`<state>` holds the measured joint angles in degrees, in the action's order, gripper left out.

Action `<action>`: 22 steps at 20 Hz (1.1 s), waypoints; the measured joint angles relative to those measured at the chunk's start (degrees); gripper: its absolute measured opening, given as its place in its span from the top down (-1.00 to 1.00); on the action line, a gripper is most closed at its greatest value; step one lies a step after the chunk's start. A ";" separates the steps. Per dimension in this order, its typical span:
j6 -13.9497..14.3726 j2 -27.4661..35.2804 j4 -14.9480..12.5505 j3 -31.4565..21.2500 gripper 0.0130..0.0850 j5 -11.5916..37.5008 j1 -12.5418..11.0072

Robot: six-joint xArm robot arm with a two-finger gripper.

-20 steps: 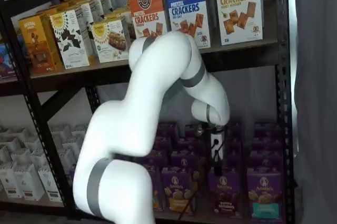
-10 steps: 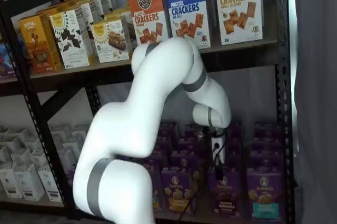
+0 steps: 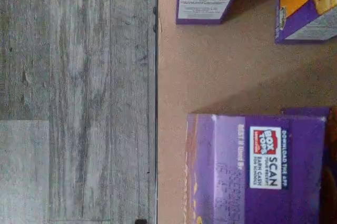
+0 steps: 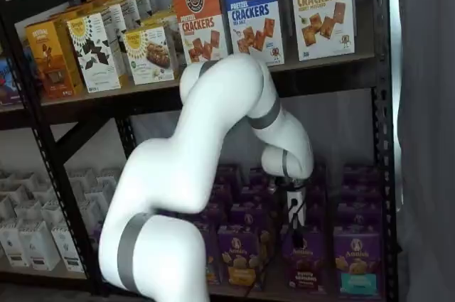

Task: Pick up the purple box with a brown patch in the center, on the bottom shelf, the fifth box from the left

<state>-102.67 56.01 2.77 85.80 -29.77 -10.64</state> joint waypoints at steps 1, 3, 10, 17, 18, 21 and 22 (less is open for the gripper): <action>-0.62 0.14 0.62 0.13 -1.00 -0.15 -0.09; -2.08 0.33 2.13 0.26 -1.00 -0.23 -0.23; -1.75 1.36 1.30 0.42 -1.00 1.84 -0.57; -0.83 2.48 0.07 0.80 -1.00 3.58 -0.69; -0.32 2.67 -0.49 0.99 -1.00 3.58 -0.68; 0.90 3.25 -1.68 1.55 -1.00 3.65 -0.47; 0.76 3.38 -1.46 1.69 -1.00 3.61 -0.41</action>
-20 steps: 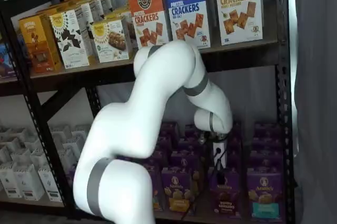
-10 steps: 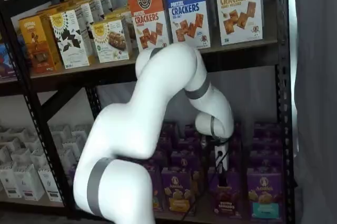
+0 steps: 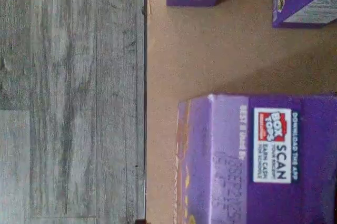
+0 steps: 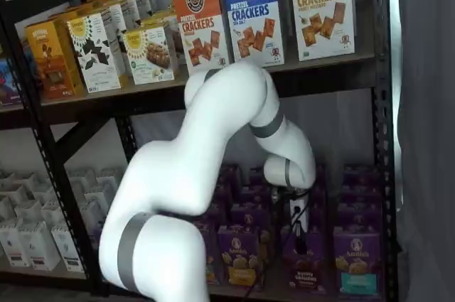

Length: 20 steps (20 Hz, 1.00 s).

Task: Pick up the purple box with a brown patch in the center, on the bottom shelf, the fifth box from the left

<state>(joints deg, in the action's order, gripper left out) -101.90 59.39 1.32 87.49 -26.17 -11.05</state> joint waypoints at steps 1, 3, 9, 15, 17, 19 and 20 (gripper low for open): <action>-0.21 0.16 0.31 0.30 -0.89 -0.35 0.05; -0.61 0.40 0.89 0.84 -0.78 -1.03 0.14; 0.86 0.95 -0.61 1.80 -0.33 -1.78 0.28; 1.55 1.50 -1.21 2.33 0.00 -1.67 0.44; 1.90 1.61 -1.58 2.34 0.11 -1.37 0.47; 1.90 1.68 -1.58 2.34 0.22 -1.20 0.48; 1.94 1.70 -1.61 2.37 0.33 -1.20 0.48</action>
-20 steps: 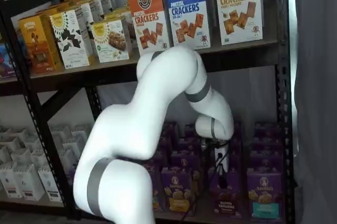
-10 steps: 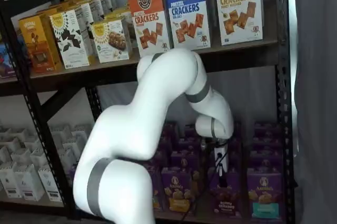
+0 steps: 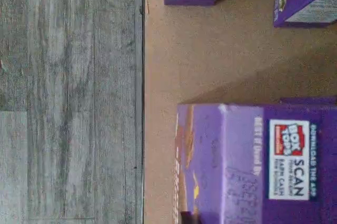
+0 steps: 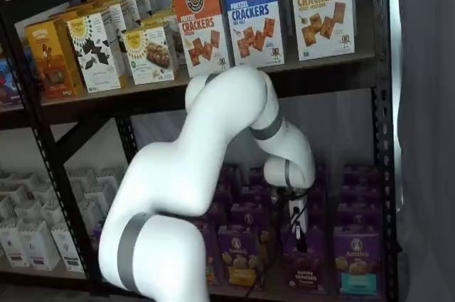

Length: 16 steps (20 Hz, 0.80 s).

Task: Pick up the purple box with a brown patch in the center, on the bottom shelf, the fifth box from the left

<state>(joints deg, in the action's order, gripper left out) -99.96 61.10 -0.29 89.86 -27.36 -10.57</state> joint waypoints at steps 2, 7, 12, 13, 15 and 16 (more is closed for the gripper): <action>0.38 0.00 -0.44 -0.08 0.33 0.19 0.00; 2.72 -0.21 -3.28 -0.52 0.33 0.59 -0.15; 1.38 -1.04 -1.91 -1.28 0.44 0.09 -0.30; 1.22 -1.26 -1.75 -1.56 0.56 0.17 -0.31; 1.19 -1.67 -1.73 -2.18 0.56 0.61 -0.34; 1.35 -1.86 -1.91 -2.45 0.56 0.76 -0.34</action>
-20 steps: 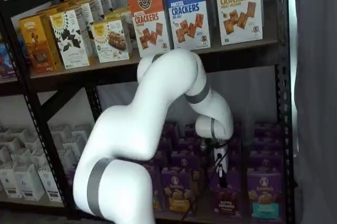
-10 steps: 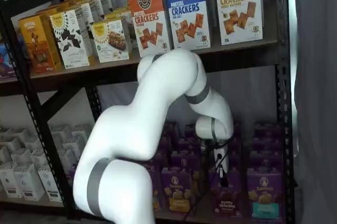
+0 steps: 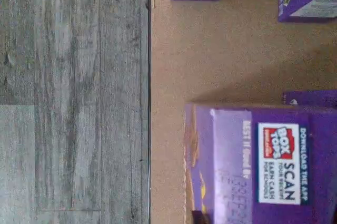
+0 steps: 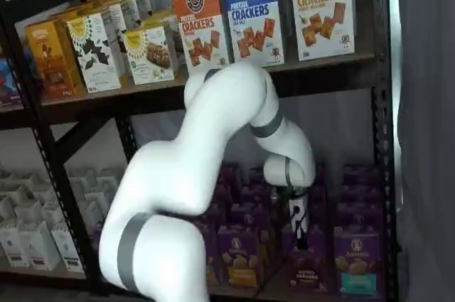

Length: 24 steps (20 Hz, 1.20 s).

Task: Pick up the purple box with a brown patch in the center, on the bottom shelf, the fifth box from the left

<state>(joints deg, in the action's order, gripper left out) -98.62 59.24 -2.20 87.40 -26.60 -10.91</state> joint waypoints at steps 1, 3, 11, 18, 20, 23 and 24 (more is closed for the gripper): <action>0.35 -0.22 -0.38 -0.31 0.56 0.17 0.01; 0.97 -0.57 -1.01 -0.76 0.56 0.16 0.08; 3.23 -3.23 -2.81 -4.33 0.56 0.13 0.74; -1.54 -8.97 3.56 -12.50 0.56 3.71 1.74; -2.59 -10.84 5.03 -15.20 0.56 4.59 2.03; -3.32 -14.00 6.29 -19.92 0.56 6.07 2.51; -3.45 -15.15 6.62 -21.72 0.56 6.73 2.71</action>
<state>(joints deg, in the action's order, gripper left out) -102.07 44.09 4.42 65.69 -19.87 -8.20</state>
